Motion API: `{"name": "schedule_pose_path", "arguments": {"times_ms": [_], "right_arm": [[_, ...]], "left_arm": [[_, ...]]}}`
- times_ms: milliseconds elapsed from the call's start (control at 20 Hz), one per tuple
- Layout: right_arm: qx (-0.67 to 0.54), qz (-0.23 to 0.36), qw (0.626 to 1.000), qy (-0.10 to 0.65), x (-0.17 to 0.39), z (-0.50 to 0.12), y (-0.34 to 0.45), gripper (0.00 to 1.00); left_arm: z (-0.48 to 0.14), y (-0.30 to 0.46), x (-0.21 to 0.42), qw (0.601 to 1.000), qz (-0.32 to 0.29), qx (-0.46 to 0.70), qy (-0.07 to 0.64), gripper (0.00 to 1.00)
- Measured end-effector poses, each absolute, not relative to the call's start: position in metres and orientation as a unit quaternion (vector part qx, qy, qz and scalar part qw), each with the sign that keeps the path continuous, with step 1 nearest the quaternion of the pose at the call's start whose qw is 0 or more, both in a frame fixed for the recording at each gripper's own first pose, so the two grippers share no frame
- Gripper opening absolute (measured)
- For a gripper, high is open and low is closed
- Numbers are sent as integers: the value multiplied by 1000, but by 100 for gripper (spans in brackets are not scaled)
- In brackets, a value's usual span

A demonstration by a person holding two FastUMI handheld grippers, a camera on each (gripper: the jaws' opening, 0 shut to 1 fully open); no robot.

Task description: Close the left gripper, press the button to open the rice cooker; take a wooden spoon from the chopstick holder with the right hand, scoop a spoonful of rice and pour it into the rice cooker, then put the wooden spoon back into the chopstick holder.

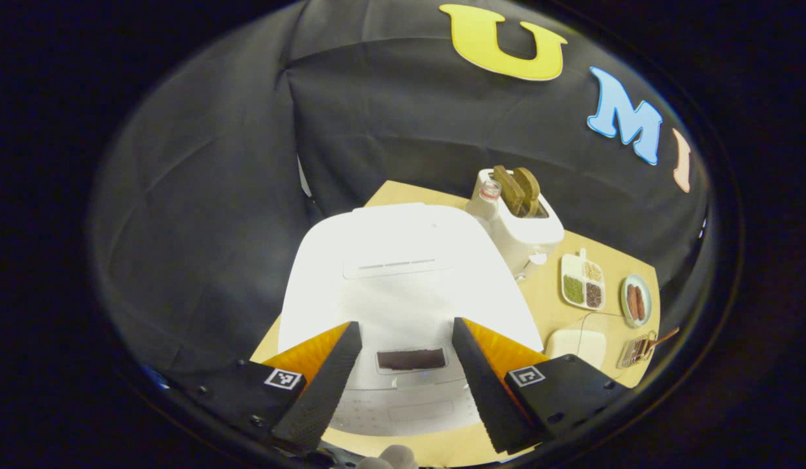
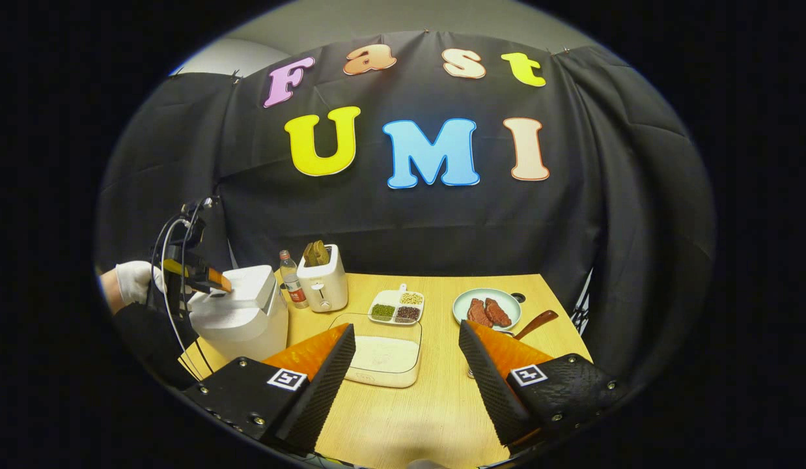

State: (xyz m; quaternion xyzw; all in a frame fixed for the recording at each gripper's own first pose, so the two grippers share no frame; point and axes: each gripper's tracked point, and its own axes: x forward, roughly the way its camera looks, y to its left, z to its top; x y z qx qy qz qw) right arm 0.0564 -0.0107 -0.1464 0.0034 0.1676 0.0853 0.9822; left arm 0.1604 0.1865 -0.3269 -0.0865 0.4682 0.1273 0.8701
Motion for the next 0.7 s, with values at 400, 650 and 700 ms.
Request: {"name": "schedule_pose_path", "arguments": {"times_ms": [400, 650, 700], "right_arm": [[18, 82, 983, 164, 56, -144, -9, 98], [27, 87, 980, 178, 53, -151, -6, 98], [23, 86, 980, 175, 53, -148, -7, 98]], "left_arm": [[-338, 179, 158, 874, 111, -73, 467, 100], [-336, 172, 161, 888, 98, -59, 445, 99], [-335, 169, 160, 890, 97, -67, 441, 99]]}}
